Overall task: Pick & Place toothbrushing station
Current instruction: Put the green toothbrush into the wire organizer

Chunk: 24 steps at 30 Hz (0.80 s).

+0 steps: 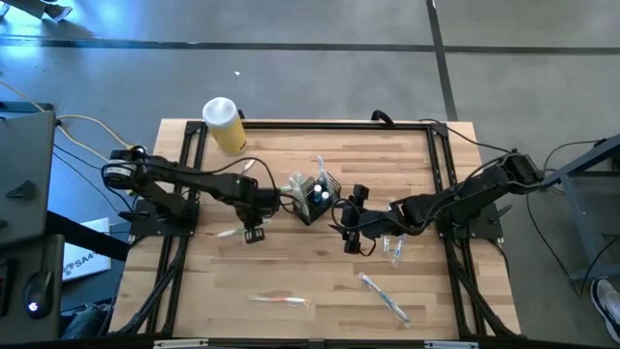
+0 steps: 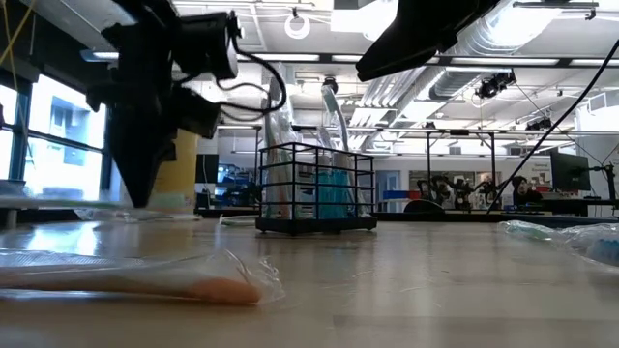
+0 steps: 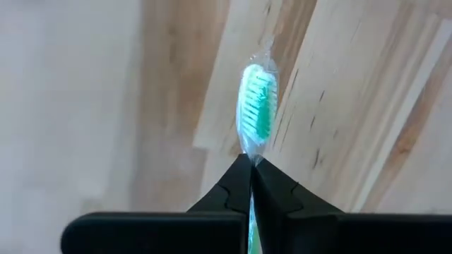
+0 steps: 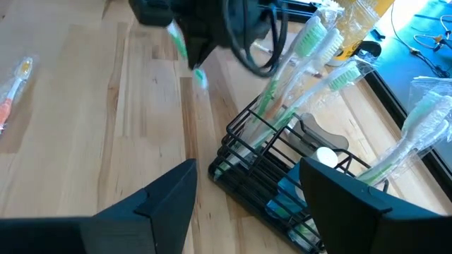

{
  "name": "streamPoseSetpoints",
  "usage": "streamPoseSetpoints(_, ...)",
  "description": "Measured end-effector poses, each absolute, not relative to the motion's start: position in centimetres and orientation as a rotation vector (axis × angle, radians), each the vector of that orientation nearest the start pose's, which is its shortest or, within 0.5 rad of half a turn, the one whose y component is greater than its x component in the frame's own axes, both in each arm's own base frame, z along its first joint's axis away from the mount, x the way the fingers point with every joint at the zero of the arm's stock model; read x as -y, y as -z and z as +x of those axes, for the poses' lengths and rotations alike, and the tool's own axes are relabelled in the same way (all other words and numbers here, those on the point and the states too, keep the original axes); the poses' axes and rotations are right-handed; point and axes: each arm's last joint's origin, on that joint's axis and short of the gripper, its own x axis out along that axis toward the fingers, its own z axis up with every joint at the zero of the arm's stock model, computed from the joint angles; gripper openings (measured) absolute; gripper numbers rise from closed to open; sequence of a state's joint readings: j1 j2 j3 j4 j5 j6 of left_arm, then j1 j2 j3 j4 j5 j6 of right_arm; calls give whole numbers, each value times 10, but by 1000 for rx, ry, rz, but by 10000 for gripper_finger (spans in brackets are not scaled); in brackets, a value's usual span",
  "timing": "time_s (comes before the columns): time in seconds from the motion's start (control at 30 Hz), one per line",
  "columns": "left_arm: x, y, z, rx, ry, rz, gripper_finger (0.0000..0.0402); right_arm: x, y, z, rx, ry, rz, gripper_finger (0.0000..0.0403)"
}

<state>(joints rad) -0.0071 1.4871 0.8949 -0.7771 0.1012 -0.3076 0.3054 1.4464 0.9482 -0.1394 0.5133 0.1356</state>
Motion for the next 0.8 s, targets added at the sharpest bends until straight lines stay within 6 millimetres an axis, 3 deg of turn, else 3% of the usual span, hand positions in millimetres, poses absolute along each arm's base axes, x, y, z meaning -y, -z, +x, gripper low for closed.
streamPoseSetpoints(0.2, 19, -235, 250, -1327, -112, -268, 0, -79, -245, 296, -573, 228, -107, 243)
streamPoseSetpoints(0.37, 49, -280, 243, -1179, -41, -189, 0, -81, -245, 296, -587, 152, -73, 243)
streamPoseSetpoints(0.47, 72, -298, 243, -1002, 39, -96, 0, -83, -245, 297, -588, 108, -57, 243)
streamPoseSetpoints(0.63, 94, -313, 254, -734, 67, 95, 0, -86, -253, 301, -505, 38, -48, 243)
streamPoseSetpoints(0.8, 99, -310, 275, -608, 77, 204, 0, -87, -261, 306, -413, 12, -63, 243)
